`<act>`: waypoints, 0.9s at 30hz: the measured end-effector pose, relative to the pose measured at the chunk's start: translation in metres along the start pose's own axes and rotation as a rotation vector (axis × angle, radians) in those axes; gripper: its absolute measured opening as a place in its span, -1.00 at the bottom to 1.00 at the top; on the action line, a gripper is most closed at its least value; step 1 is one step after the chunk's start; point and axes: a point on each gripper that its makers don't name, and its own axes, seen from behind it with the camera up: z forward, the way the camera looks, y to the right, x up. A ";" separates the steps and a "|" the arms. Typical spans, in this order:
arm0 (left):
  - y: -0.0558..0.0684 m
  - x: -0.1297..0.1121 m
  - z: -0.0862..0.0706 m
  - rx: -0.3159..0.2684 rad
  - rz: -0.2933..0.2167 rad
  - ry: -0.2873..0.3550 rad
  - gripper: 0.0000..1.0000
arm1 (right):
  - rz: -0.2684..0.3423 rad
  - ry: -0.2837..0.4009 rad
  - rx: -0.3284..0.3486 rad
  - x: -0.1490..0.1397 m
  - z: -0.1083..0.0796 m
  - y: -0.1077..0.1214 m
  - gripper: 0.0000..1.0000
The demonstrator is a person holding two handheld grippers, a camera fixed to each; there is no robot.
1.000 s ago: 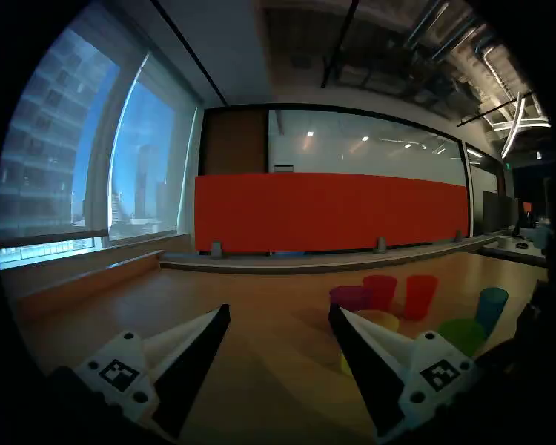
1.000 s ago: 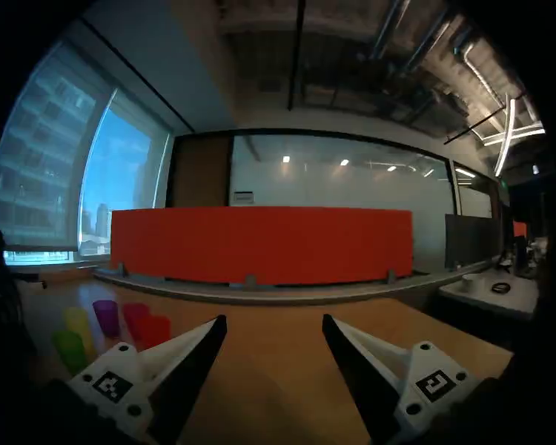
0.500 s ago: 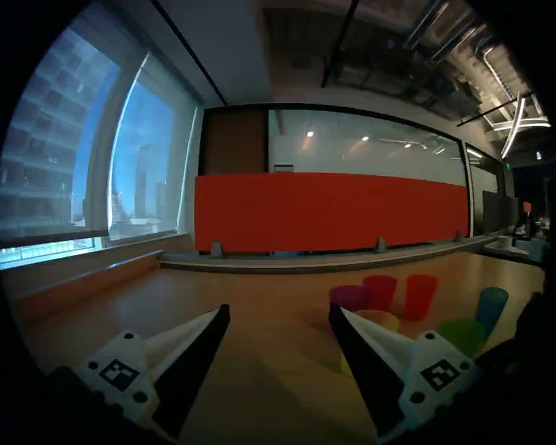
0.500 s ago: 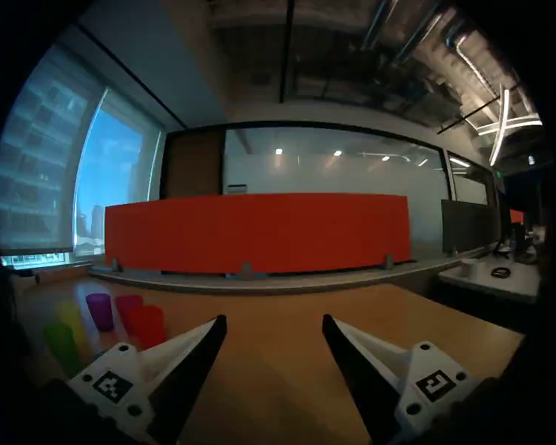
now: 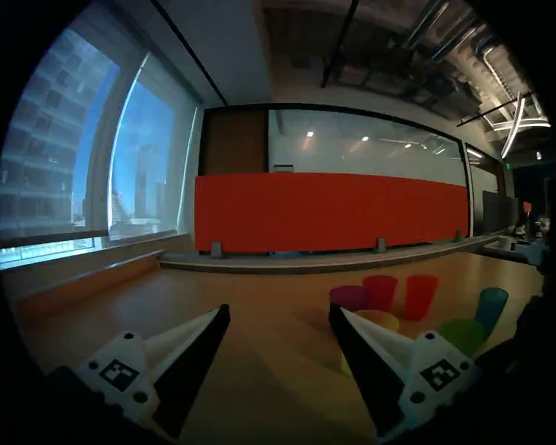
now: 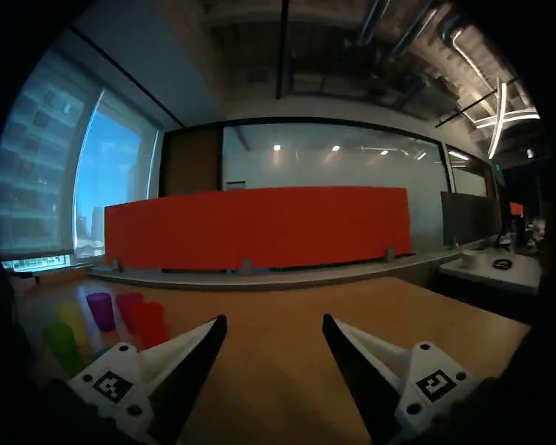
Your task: Pour water
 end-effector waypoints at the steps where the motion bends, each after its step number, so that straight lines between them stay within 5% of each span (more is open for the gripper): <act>1: 0.000 0.000 0.000 0.000 0.000 0.000 0.99 | -0.002 -0.002 0.000 -0.001 0.000 0.000 1.00; 27: 0.000 0.000 0.000 0.000 0.000 0.000 0.99 | -0.045 -0.017 0.001 -0.005 -0.002 -0.006 1.00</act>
